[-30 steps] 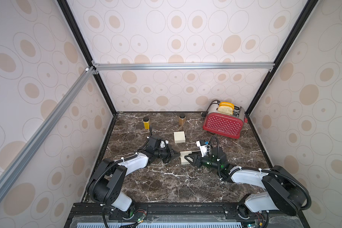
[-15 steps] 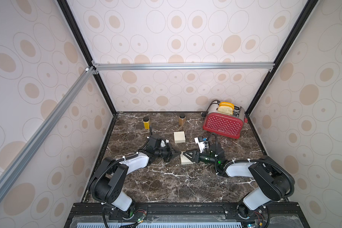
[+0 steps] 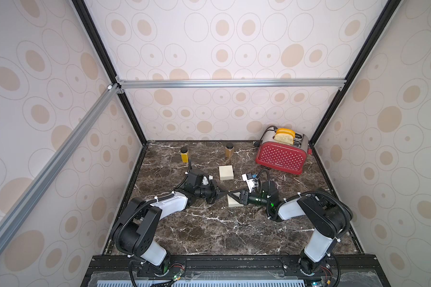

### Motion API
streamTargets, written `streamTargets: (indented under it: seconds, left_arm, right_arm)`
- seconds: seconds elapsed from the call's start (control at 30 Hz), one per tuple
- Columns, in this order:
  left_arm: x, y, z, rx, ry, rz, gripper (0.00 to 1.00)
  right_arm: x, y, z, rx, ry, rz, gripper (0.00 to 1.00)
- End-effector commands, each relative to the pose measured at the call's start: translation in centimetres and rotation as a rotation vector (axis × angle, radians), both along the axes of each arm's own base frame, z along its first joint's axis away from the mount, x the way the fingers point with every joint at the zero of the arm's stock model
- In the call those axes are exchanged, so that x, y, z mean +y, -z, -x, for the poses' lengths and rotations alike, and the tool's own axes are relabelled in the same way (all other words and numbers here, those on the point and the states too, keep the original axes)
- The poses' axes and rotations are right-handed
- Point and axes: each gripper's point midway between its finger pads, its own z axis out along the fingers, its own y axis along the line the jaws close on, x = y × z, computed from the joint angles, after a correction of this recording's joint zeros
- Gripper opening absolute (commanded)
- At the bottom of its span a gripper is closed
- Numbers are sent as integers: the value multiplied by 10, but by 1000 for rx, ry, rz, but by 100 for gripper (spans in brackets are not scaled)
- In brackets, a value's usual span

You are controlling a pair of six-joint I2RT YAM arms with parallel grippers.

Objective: Place the earrings into the drawer-style jewelry box
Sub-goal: Pick up the earring from the center of the board.

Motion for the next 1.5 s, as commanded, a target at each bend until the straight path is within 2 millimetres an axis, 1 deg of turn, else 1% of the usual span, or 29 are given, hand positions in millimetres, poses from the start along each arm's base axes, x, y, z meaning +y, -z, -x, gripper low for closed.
streamTargets:
  seconds: [0.0, 0.3, 0.63, 0.83, 1.13, 1.2, 1.3, 1.37, 1.4, 1.47]
  left_arm:
    - [-6, -19, -6, -36, 7, 38, 0]
    - [-2, -17, -6, -38, 0, 35, 0]
    - [2, -14, -7, -34, -3, 31, 0]
    - [3, -13, -7, -33, -2, 29, 0]
    - [3, -12, -7, -34, 1, 27, 0]
    - [3, -10, -7, -33, 2, 24, 0]
    - [3, -8, -7, -34, 5, 18, 0]
    - [3, -8, -7, -42, 12, 14, 0]
    - [3, -9, -7, -49, 17, 10, 5]
    - [4, -12, -6, -69, 35, -15, 25]
  right_arm:
    - [5, -18, -3, -26, -16, -66, 27]
    - [4, -8, -2, 3, -13, -50, 28]
    - [3, -1, 0, 21, -14, -44, 25]
    - [4, -3, -1, 21, -19, -47, 19]
    - [7, -2, -2, 34, -28, -48, 6]
    - [10, -5, -4, 39, -36, -50, 0]
    - [13, -8, -5, 50, -42, -46, 0]
    - [11, -6, -5, 67, -37, -27, 0]
    - [10, -5, -4, 78, -34, -12, 0]
    - [6, 1, 0, 105, -31, 36, 0]
